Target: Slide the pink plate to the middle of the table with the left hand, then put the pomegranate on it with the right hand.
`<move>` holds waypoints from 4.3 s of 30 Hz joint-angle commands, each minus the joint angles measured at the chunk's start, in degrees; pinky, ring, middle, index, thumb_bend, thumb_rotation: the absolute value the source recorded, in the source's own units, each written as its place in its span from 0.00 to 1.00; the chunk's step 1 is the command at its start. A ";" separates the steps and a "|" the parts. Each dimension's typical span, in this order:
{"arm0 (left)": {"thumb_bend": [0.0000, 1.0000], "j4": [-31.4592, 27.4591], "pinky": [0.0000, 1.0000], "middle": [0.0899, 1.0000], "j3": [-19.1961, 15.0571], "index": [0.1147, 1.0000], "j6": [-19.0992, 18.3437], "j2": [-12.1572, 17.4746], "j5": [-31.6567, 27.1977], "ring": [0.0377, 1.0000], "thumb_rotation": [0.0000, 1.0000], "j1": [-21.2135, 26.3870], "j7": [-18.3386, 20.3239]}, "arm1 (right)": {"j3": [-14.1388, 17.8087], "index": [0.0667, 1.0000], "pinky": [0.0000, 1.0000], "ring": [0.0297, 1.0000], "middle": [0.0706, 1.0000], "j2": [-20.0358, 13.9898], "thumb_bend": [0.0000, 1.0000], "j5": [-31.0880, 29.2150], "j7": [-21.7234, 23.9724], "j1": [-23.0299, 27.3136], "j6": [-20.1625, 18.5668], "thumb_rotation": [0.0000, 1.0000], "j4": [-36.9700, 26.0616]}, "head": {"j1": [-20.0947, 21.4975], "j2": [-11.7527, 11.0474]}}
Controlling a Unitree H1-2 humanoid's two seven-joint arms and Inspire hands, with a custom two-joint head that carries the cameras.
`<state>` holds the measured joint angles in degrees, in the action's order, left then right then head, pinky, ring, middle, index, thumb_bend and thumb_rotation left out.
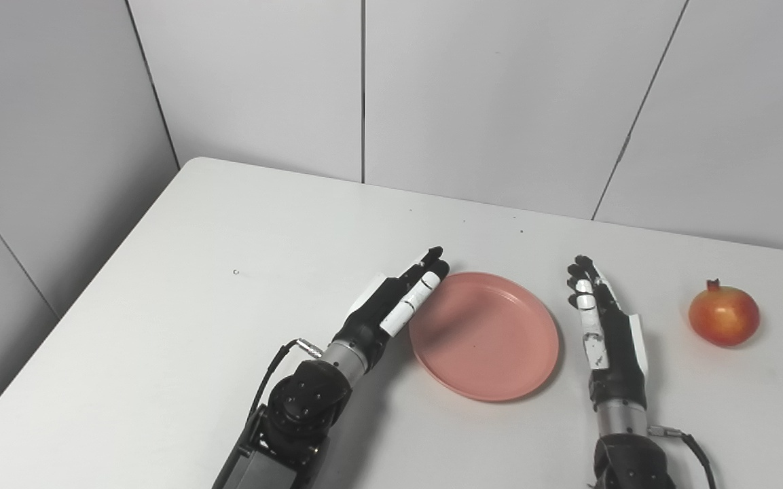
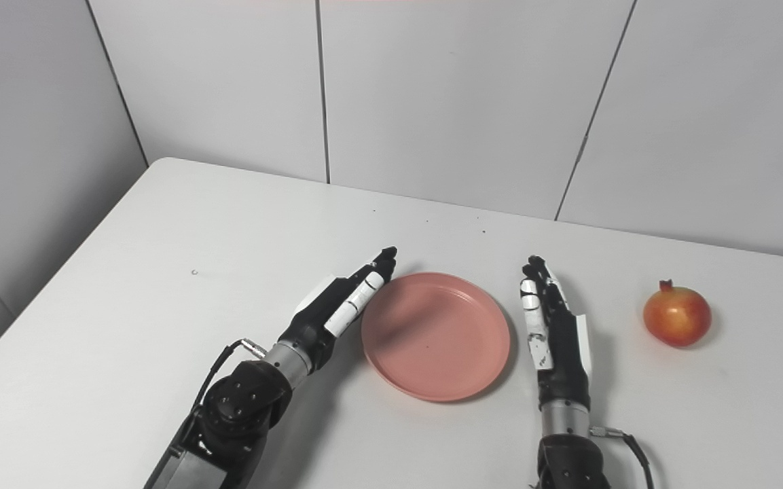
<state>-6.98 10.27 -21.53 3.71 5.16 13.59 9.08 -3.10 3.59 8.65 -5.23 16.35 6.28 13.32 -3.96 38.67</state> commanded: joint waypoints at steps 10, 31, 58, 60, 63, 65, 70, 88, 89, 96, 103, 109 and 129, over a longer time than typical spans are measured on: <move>0.69 -0.83 0.97 1.00 -1.10 1.00 1.98 1.16 -0.24 1.00 1.00 0.78 0.23 | -0.67 0.87 0.88 0.88 0.87 1.76 0.44 0.70 -1.21 -0.10 0.68 0.98 0.23 | 3.99 -0.20; 0.66 1.58 0.96 0.99 -3.54 1.00 4.73 3.47 -2.50 0.98 1.00 0.63 1.44 | -2.33 0.85 0.85 0.88 0.86 4.06 0.52 4.98 -5.42 0.69 1.13 1.00 2.81 | 11.56 -0.64; 0.65 5.90 0.98 1.00 -6.17 1.00 10.06 5.21 -5.70 1.00 1.00 0.96 3.05 | -3.47 0.88 0.86 0.89 0.88 5.90 0.56 7.10 -7.06 1.76 -0.50 1.00 4.72 | 20.04 -2.01; 0.65 6.03 0.99 1.00 -6.28 1.00 9.90 5.08 -6.00 1.00 1.00 1.02 3.18 | -3.42 0.89 0.86 0.90 0.89 6.00 0.57 7.09 -7.09 1.75 -0.69 1.00 4.74 | 20.50 -2.07; 0.67 6.18 1.00 1.00 -6.02 1.00 10.09 5.46 -5.68 1.00 1.00 1.12 3.51 | -3.58 0.88 0.86 0.89 0.88 6.04 0.57 7.59 -7.57 1.88 0.09 1.00 5.21 | 21.33 -2.18; 0.67 6.60 1.00 1.00 -6.00 1.00 10.49 5.51 -5.85 1.00 1.00 1.23 3.70 | -3.51 0.88 0.86 0.89 0.88 6.26 0.56 7.48 -7.93 1.94 0.85 1.00 5.55 | 22.24 -2.25; 0.68 7.73 1.00 1.00 -6.08 1.00 11.11 5.25 -5.69 1.00 1.00 1.37 3.30 | -3.36 0.88 0.85 0.89 0.88 6.71 0.57 7.24 -8.84 2.25 1.95 1.00 6.63 | 23.48 -2.44; 0.66 8.52 1.00 1.00 -6.18 1.00 13.30 4.71 -6.04 1.00 1.00 1.30 2.39 | -3.63 0.90 0.84 0.89 0.90 6.66 0.56 7.00 -9.34 2.12 1.93 1.00 6.40 | 22.38 -2.28; 0.66 8.50 1.00 1.00 -6.19 1.00 13.83 4.60 -5.97 1.00 1.00 1.26 2.24 | -3.64 0.90 0.84 0.89 0.90 6.65 0.55 7.08 -9.41 2.14 1.90 1.00 6.44 | 22.36 -2.29; 0.68 9.10 1.00 1.00 -6.49 1.00 16.42 3.90 -5.25 1.00 1.00 1.12 0.58 | -3.53 0.90 0.85 0.90 0.90 6.70 0.56 6.48 -8.88 2.00 1.47 1.00 6.15 | 22.20 -2.25; 0.69 10.34 1.00 1.00 -6.79 1.00 17.95 4.03 -4.69 1.00 1.00 1.39 -0.23 | -3.52 0.89 0.84 0.89 0.89 6.73 0.57 6.34 -9.15 1.92 1.81 1.00 6.21 | 22.09 -2.24; 0.68 9.55 1.00 1.00 -7.22 1.00 17.96 4.33 -5.14 1.00 1.00 1.25 0.16 | -3.59 0.89 0.84 0.89 0.89 6.66 0.57 6.37 -9.10 1.89 1.74 1.00 6.12 | 22.16 -2.13; 0.69 8.85 1.00 1.00 -8.01 1.00 22.17 3.93 -4.82 1.00 1.00 0.65 0.32 | -3.75 0.89 0.85 0.89 0.89 6.57 0.57 7.02 -9.31 1.87 1.56 1.00 6.01 | 21.90 -1.98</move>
<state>3.36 2.51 -2.34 7.57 1.28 13.33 9.17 -6.43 9.88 15.50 -14.06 19.19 6.30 18.74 18.02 36.74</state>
